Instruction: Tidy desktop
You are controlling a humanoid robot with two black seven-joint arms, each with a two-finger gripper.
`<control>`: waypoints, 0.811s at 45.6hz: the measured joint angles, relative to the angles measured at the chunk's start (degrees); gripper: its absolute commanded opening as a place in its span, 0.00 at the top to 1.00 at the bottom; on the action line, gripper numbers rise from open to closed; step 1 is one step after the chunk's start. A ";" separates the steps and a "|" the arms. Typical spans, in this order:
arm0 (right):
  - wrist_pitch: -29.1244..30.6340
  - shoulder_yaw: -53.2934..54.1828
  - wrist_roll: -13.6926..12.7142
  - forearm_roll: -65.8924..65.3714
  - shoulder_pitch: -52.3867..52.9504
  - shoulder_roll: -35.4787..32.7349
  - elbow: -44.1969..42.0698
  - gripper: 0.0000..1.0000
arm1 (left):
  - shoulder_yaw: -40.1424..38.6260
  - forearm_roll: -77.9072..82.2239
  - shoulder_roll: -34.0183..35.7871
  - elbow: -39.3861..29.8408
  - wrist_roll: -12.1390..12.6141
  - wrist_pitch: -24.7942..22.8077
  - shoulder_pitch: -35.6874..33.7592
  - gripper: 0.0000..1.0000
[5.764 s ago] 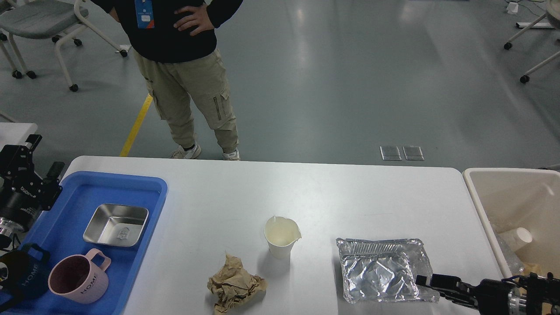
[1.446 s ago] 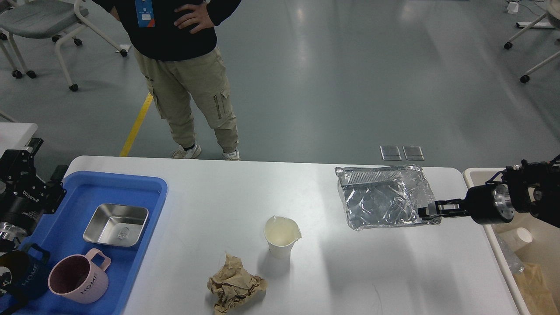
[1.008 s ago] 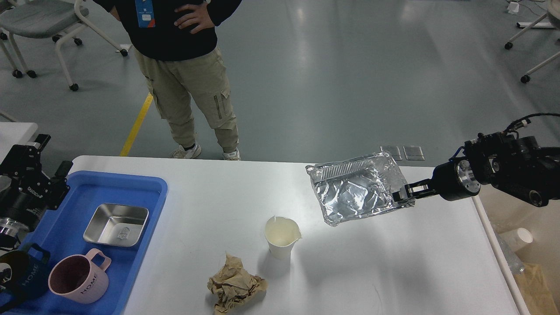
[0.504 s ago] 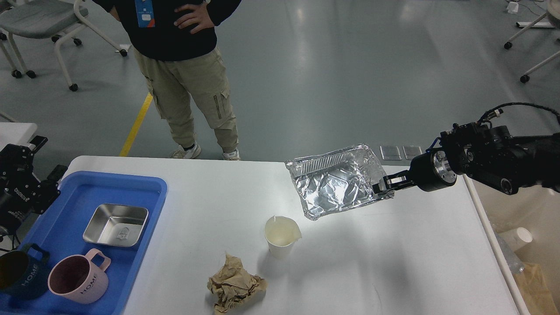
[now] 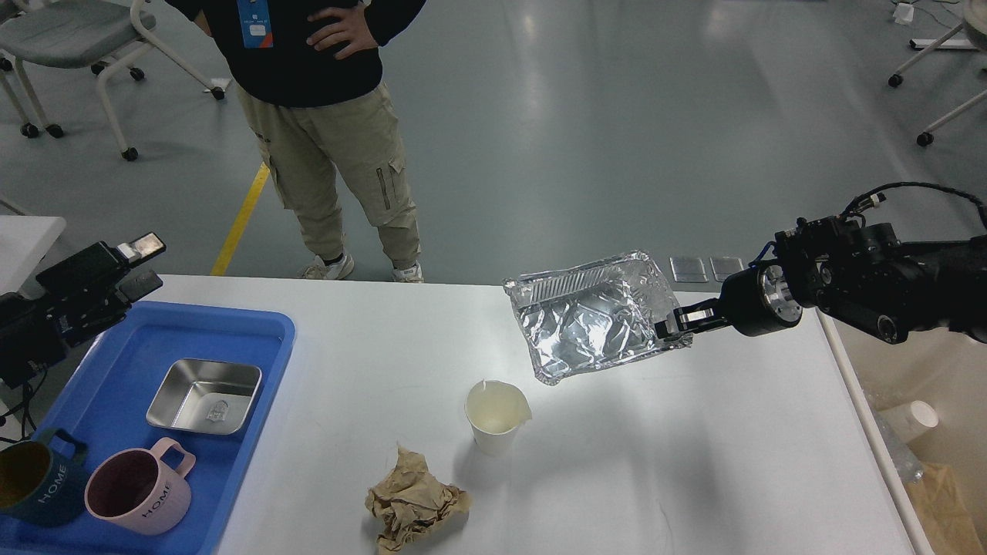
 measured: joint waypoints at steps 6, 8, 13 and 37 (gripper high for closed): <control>-0.24 0.01 0.00 0.29 -0.28 0.35 -0.12 1.00 | 0.00 9.69 4.17 -4.05 0.15 1.29 0.09 0.04; -0.27 0.01 0.00 0.32 -0.33 0.48 -0.14 1.00 | 0.00 11.86 5.41 -4.68 0.15 1.44 0.06 0.04; -0.31 0.01 0.05 0.34 -0.36 0.56 -0.22 1.00 | -0.06 15.98 7.63 -5.71 -0.01 1.62 -0.40 0.04; -0.59 0.02 0.17 0.73 -0.80 0.75 -1.42 1.00 | -0.88 39.82 17.62 -19.91 0.06 3.42 -2.33 0.04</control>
